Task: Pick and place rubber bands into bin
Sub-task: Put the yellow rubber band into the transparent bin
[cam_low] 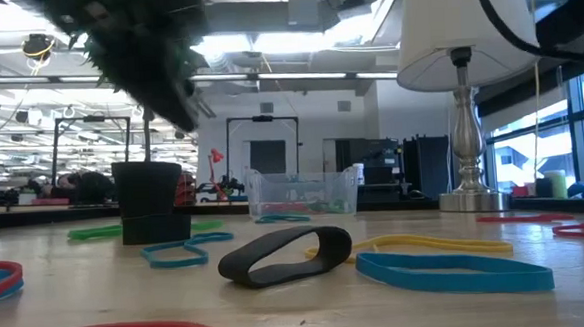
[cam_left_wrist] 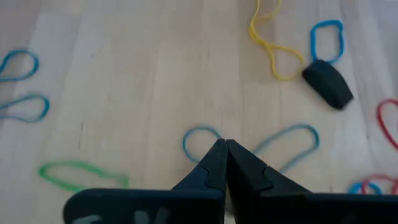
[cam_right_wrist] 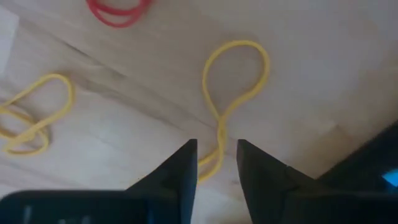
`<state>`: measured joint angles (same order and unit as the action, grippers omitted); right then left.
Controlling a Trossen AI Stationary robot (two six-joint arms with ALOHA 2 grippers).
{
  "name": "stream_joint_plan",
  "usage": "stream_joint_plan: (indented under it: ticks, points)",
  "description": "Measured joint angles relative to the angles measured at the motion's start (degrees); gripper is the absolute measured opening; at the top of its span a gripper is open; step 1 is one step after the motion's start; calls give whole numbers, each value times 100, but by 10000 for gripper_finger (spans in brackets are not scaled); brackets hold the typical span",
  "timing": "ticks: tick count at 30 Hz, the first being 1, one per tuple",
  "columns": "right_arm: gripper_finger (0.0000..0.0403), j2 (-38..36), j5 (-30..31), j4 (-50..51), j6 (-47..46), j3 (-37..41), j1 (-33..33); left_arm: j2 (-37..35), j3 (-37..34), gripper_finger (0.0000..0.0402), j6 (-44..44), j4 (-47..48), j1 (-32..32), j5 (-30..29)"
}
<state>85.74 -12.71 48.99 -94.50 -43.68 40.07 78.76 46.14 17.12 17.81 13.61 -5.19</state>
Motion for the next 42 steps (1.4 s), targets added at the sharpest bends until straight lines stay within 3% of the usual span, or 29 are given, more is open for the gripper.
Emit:
stream_joint_plan:
  ticks: [9, 13, 18, 21, 26, 33, 38, 42]
  points:
    - [120, 614, -155, -283, 6, -21, 175, -917, -668, 2, 326, -19, 335, -84]
    - [85, 839, -127, -379, 6, -37, 325, -973, -732, 1, 338, 9, 442, -140]
    - [12, 839, -64, -546, -158, -36, 352, -977, -737, 2, 330, 36, 551, -164]
    - [10, 715, 170, -496, -366, -122, 368, -977, -737, 1, 324, 52, 567, -162]
    - [3, 314, 1253, 11, -707, -723, 356, -977, -737, 3, 315, -2, 588, -162]
    - [2, 54, 2932, 1226, -440, -2066, 176, -977, -737, 3, 313, -10, 584, -407]
    - [2, 47, 3751, 1697, 965, -2832, -525, -977, -737, 2, 59, -3, 581, -738]
    - [1, 45, 3984, 1442, 2496, -3166, -1308, -977, -737, 2, -168, -3, 581, -955]
